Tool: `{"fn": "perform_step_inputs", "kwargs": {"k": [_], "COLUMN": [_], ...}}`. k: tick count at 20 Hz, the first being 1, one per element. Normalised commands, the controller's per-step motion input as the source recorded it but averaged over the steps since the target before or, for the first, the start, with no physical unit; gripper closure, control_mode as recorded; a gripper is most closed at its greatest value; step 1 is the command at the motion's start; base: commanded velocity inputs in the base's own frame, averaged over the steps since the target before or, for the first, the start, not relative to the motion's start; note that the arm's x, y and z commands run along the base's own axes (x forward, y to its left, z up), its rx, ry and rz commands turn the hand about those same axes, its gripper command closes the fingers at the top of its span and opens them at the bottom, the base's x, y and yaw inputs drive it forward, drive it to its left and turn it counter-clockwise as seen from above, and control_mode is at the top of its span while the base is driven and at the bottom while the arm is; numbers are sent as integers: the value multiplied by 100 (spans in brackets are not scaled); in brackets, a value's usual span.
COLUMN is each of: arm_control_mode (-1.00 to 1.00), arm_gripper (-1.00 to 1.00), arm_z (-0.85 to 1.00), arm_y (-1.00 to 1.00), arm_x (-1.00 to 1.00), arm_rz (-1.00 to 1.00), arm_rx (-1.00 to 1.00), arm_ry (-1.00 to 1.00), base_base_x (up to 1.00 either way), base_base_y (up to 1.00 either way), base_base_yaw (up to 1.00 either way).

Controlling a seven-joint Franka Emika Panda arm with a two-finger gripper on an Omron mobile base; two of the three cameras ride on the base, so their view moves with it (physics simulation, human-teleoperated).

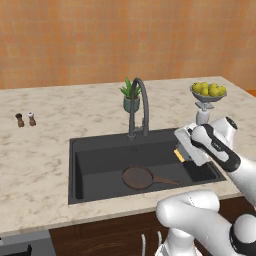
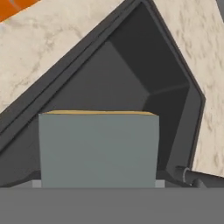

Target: Pick the pan and sponge and place them into the sink. Then turn on the water.

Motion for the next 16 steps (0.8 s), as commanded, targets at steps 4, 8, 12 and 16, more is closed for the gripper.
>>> {"fn": "perform_step_inputs", "kwargs": {"k": [4, 8, 12, 16], "arm_control_mode": [-100, -100, -100, -100], "arm_gripper": [100, 100, 100, 100], "arm_z": [-23, -23, -38, -51], "arm_y": [-3, -7, -1, 0], "arm_x": [63, 61, 43, 35], "arm_rz": [0, 0, 0, 0], "arm_rx": [0, 0, 0, -2], "arm_ry": [3, 2, 0, 0], "base_base_x": [0, 0, 0, 0], "base_base_y": [0, 0, 0, 0], "base_base_yaw": [0, 0, 0, 0]}}
